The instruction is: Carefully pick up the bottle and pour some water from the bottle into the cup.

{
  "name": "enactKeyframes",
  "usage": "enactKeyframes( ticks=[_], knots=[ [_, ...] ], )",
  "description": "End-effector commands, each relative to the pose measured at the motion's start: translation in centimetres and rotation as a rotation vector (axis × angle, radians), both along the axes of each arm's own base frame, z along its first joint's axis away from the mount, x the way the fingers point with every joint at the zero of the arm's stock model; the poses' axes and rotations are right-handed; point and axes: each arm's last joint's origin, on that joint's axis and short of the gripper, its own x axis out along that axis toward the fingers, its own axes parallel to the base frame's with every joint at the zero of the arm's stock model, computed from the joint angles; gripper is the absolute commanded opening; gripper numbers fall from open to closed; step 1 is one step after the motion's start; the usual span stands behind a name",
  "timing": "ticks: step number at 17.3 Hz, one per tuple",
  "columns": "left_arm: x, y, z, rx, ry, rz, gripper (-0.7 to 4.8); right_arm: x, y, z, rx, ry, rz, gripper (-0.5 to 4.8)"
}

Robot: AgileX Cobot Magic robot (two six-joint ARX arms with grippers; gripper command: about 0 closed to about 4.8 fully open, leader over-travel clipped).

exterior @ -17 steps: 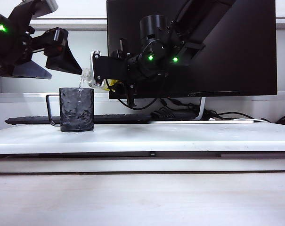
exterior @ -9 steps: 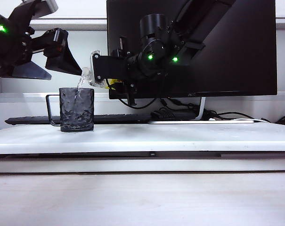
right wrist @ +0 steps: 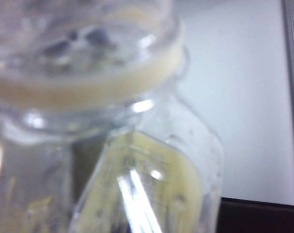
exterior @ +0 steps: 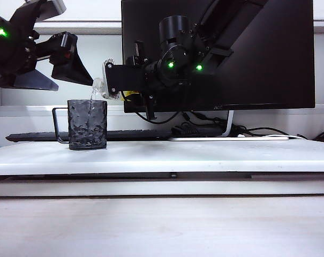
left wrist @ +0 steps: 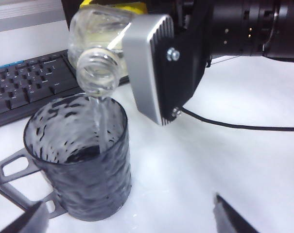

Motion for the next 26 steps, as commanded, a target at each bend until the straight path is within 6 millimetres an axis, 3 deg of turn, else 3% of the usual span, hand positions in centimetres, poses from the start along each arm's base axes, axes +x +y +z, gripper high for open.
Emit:
enactKeyframes(
  ticks=[1, 18, 21, 26],
  knots=[
    [0.01, -0.01, 0.25, -0.006, -0.014, -0.004, 4.79, -0.16, -0.04, 1.54, 0.027, -0.058, 0.0, 1.69],
    [0.0, 0.0, 0.23, -0.004, -0.012, -0.001, 4.79, -0.07, -0.15, 1.63, 0.004, -0.092, -0.031, 1.7],
    [0.01, 0.0, 0.23, -0.004, -0.012, -0.001, 4.79, -0.08, -0.15, 1.66, 0.104, -0.002, -0.032, 1.7],
    [0.01, 0.0, 0.3, -0.006, -0.017, -0.001, 4.79, -0.11, -0.12, 2.02, 0.41, 0.24, -0.032, 1.7]
  ],
)
